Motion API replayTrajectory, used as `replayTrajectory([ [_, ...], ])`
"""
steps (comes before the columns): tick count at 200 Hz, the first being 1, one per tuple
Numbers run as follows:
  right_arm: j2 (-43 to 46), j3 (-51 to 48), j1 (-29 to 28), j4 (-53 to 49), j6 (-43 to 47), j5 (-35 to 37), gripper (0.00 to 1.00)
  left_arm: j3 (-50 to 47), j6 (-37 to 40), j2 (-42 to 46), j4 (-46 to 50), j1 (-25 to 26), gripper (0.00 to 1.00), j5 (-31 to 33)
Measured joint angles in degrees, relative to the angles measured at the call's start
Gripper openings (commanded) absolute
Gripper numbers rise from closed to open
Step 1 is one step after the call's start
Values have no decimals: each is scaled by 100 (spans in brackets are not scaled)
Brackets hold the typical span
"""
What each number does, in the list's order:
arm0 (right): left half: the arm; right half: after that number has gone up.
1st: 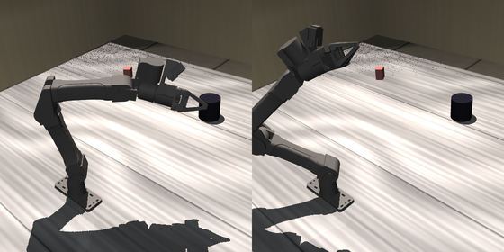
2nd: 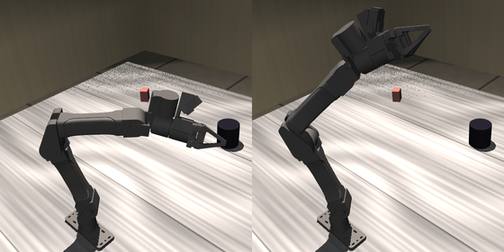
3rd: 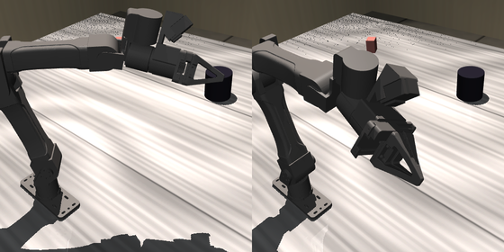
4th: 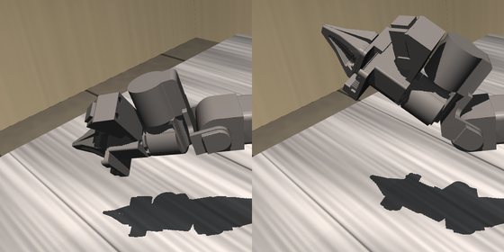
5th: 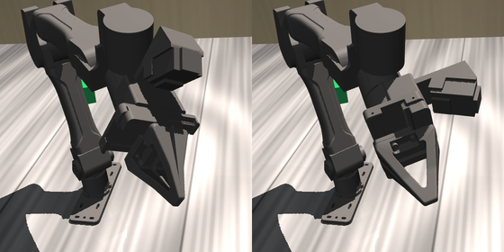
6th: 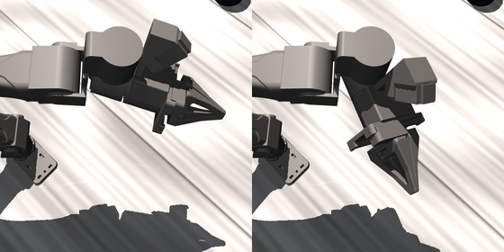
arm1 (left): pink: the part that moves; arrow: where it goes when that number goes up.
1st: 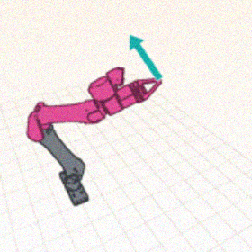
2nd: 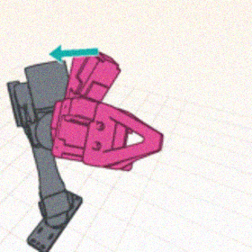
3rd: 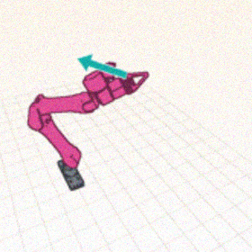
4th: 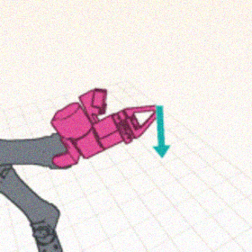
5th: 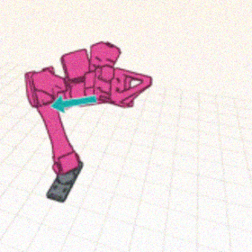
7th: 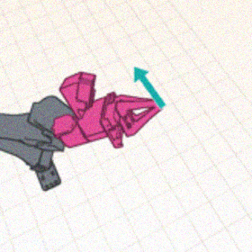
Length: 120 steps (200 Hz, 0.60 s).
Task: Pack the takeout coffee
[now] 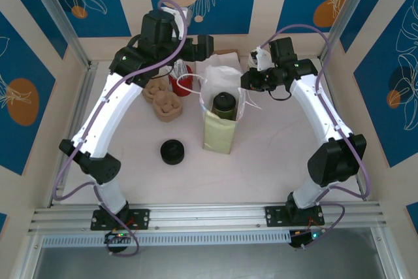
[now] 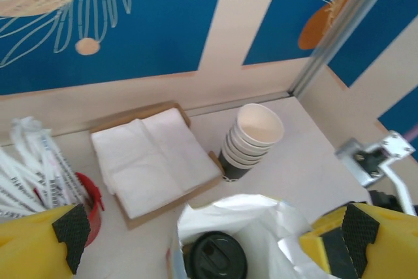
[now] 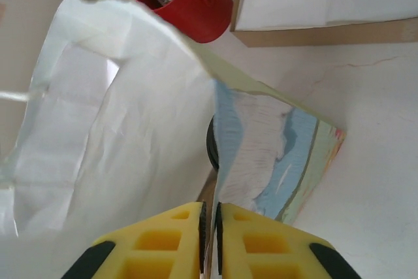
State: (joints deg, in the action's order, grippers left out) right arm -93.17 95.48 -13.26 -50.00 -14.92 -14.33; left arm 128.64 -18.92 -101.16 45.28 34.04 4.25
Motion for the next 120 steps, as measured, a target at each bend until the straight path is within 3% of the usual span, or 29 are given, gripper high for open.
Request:
replayTrajectory([
  [49,435,-413,-70,229,2,-313,10,-728,-48,201,-144,-219,100,262],
  [120,1056,-957,-249,612,0,-525,10,-796,-175,201,-157,-291,100,317],
])
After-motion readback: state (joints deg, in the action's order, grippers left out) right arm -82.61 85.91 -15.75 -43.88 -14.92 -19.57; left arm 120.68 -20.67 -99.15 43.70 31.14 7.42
